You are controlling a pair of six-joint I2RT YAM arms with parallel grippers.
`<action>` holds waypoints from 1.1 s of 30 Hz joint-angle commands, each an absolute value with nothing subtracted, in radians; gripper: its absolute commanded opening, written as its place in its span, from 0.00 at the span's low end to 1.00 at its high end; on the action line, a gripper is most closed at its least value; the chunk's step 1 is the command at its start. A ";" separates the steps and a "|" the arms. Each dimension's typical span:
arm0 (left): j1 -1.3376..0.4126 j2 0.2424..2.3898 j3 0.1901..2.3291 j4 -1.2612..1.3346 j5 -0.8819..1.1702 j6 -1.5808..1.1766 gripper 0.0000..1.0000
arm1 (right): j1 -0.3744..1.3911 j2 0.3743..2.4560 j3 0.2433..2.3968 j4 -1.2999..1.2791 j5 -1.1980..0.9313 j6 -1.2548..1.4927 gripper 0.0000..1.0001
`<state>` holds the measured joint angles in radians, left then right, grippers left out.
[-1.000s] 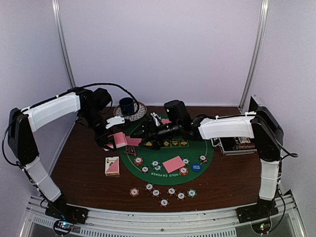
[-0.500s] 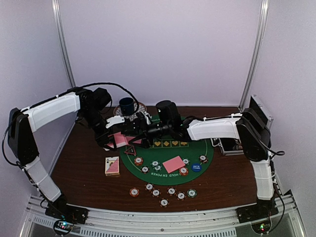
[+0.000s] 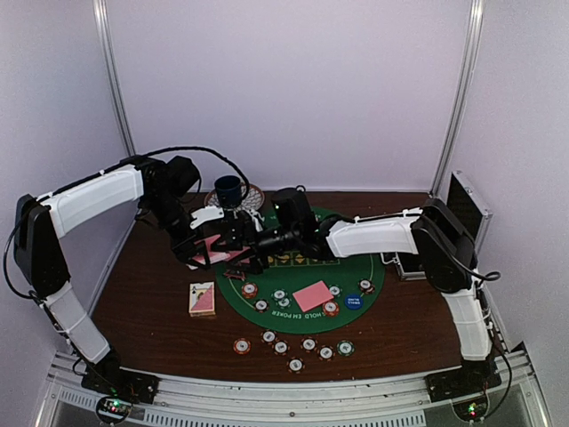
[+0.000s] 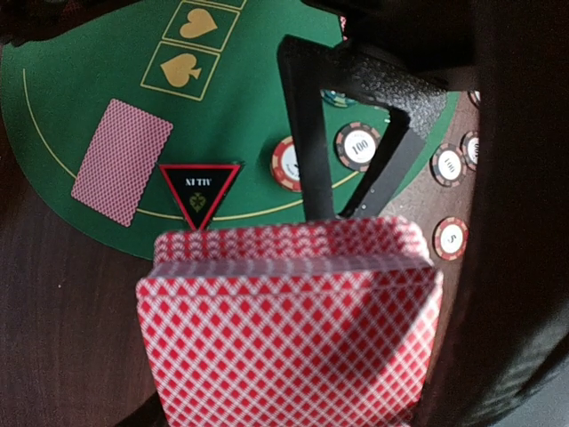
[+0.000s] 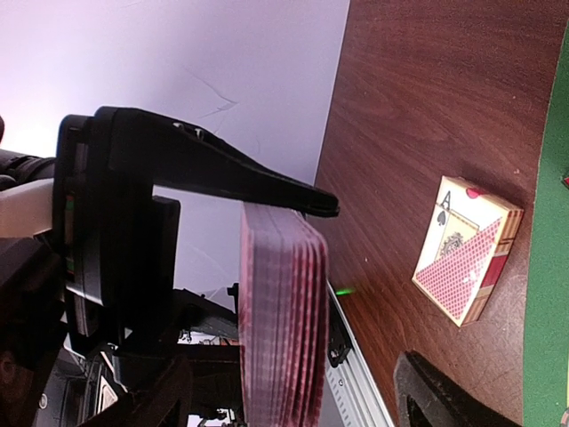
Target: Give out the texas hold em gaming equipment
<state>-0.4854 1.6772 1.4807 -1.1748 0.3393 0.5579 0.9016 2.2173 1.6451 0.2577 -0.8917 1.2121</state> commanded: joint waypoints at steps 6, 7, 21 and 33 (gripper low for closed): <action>-0.486 1.657 1.522 -1.165 0.385 0.562 0.00 | 0.902 2.302 1.740 0.296 -0.886 1.259 0.82; -0.486 1.657 1.523 -1.167 0.386 0.564 0.00 | 0.902 2.312 1.747 0.301 -0.883 1.265 0.82; -0.486 1.654 1.529 -1.177 0.381 0.569 0.00 | 0.900 2.395 1.824 0.329 -0.873 1.325 0.80; -0.486 1.648 1.527 -1.177 0.371 0.578 0.00 | 0.846 2.279 1.661 0.216 -0.883 1.193 0.70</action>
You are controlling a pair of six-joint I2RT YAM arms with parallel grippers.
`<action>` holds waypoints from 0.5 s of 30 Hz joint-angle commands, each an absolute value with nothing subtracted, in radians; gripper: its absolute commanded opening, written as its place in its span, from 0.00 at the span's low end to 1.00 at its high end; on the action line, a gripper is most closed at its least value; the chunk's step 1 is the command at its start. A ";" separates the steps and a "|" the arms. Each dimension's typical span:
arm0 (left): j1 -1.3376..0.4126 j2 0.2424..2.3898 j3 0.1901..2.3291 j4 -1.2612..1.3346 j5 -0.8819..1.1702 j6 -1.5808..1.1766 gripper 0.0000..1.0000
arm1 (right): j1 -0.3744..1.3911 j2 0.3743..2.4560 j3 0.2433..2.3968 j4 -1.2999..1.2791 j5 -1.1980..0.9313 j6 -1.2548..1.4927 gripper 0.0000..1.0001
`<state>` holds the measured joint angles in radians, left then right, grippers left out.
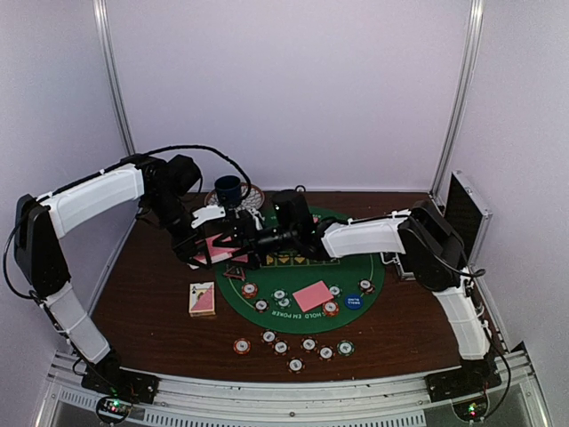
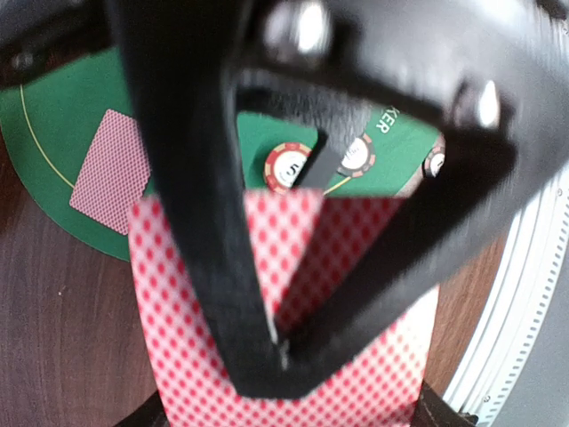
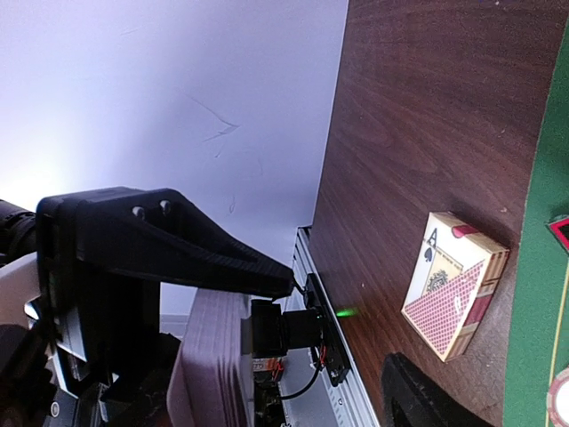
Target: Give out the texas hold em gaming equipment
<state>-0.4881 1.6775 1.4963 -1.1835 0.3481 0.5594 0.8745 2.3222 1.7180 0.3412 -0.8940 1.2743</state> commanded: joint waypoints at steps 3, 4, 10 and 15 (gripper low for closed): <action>-0.486 1.648 1.524 -1.178 0.369 0.579 0.00 | 0.845 2.260 1.647 0.212 -0.888 1.183 0.66; -0.486 1.648 1.521 -1.177 0.367 0.579 0.00 | 0.844 2.253 1.644 0.211 -0.889 1.180 0.64; -0.486 1.649 1.506 -1.177 0.354 0.584 0.00 | 0.844 2.202 1.630 0.249 -0.903 1.191 0.56; -0.486 1.653 1.496 -1.172 0.346 0.585 0.00 | 0.844 2.163 1.612 0.300 -0.911 1.230 0.48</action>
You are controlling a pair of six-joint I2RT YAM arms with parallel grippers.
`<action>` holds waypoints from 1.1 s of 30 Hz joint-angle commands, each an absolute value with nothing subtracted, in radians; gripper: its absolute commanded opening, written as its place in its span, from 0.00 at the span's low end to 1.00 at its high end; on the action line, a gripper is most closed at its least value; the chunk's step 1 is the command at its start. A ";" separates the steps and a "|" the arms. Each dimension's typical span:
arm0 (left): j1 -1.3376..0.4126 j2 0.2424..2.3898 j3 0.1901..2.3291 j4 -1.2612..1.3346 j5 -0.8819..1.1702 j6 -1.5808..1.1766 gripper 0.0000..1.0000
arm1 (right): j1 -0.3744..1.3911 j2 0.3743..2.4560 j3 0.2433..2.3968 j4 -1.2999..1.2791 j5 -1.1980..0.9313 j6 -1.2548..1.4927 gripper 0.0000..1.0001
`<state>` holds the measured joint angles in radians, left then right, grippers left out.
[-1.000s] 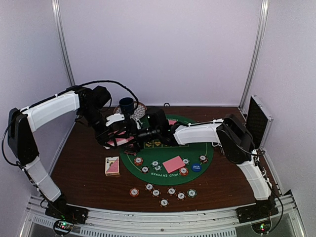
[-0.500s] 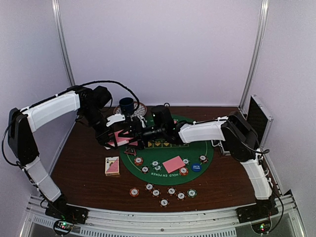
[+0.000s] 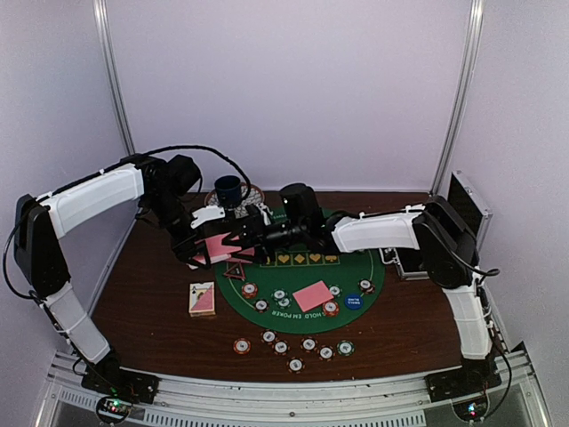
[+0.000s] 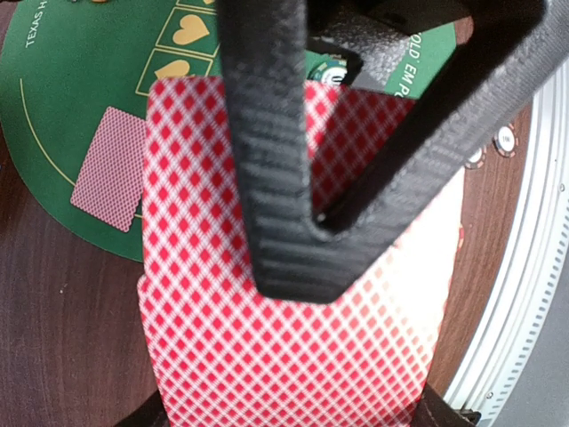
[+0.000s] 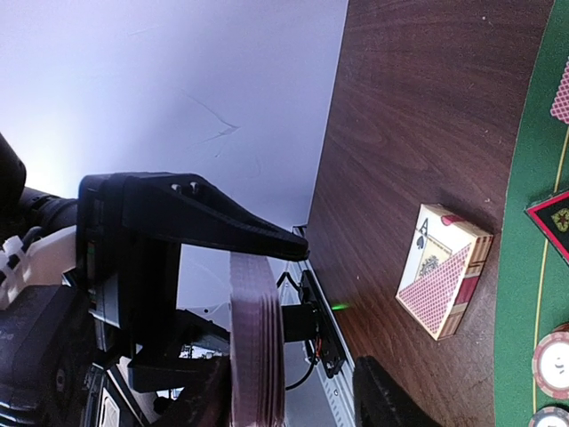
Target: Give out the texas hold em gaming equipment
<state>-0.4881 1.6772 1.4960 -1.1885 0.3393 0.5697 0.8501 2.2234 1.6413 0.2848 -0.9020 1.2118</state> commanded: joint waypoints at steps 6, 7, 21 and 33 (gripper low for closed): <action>-0.486 1.655 1.489 -1.167 0.338 0.589 0.00 | 0.844 2.133 1.596 0.309 -0.915 1.244 0.37; -0.486 1.656 1.489 -1.168 0.337 0.589 0.00 | 0.844 2.132 1.596 0.312 -0.917 1.247 0.35; -0.486 1.654 1.466 -1.162 0.297 0.597 0.00 | 0.825 2.112 1.591 0.302 -0.935 1.251 0.00; -0.486 1.636 1.441 -1.157 0.265 0.599 0.00 | 0.727 2.102 1.548 0.279 -0.956 1.232 0.00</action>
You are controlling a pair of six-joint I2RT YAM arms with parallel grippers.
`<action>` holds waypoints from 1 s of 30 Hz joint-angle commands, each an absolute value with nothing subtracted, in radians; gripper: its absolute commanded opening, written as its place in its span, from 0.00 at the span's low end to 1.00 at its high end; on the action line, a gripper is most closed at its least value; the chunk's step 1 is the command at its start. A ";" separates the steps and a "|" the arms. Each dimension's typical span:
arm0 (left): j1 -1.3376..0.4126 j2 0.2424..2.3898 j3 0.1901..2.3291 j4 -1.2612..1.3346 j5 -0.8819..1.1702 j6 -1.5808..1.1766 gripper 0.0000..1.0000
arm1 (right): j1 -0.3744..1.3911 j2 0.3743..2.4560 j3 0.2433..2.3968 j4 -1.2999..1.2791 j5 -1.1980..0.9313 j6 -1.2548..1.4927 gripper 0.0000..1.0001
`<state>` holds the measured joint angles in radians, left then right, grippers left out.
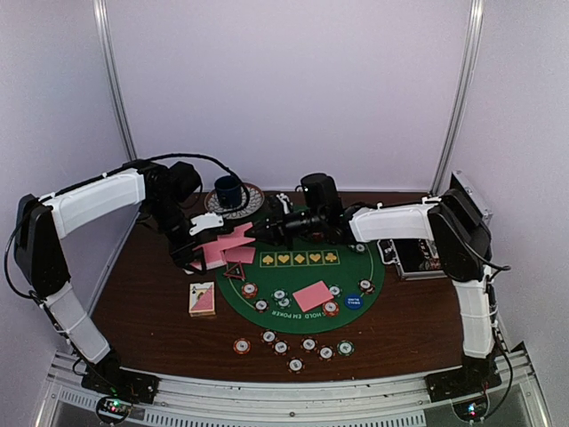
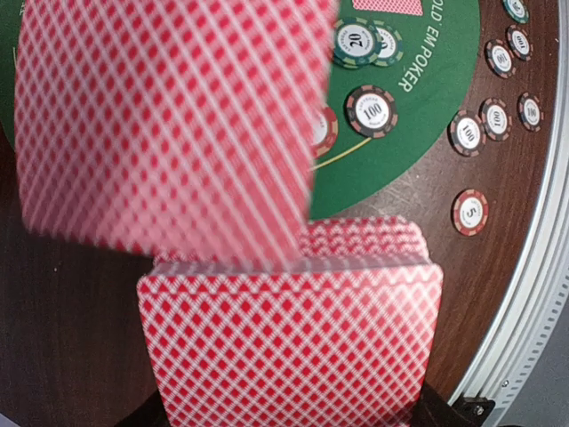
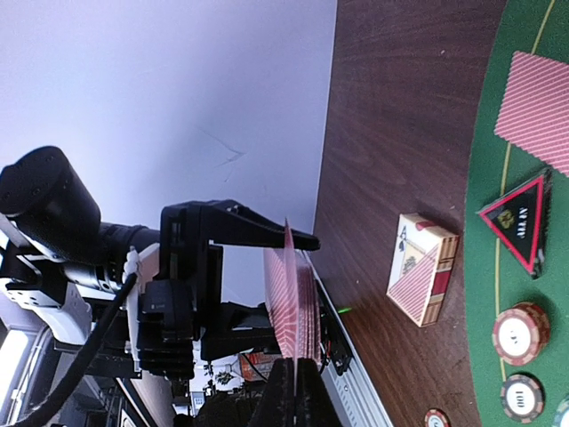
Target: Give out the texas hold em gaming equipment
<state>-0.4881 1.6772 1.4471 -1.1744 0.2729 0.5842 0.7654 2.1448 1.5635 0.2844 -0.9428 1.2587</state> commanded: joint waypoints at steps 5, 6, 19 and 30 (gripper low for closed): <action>-0.486 1.620 1.429 -1.160 0.266 0.597 0.00 | 0.687 2.161 1.597 0.229 -0.957 1.192 0.00; -0.486 1.617 1.428 -1.161 0.268 0.597 0.00 | 0.684 2.181 1.618 0.207 -0.952 1.177 0.00; -0.486 1.606 1.433 -1.174 0.288 0.597 0.00 | 0.714 2.525 2.066 -0.045 -0.826 1.056 0.00; -0.486 1.598 1.434 -1.181 0.298 0.597 0.00 | 0.731 2.707 2.306 -0.184 -0.709 0.998 0.03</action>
<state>-0.4881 1.6382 1.4292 -1.1801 0.2710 0.5850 0.7284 2.6701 2.2406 -0.1295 -0.7803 1.0431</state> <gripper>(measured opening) 0.661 0.022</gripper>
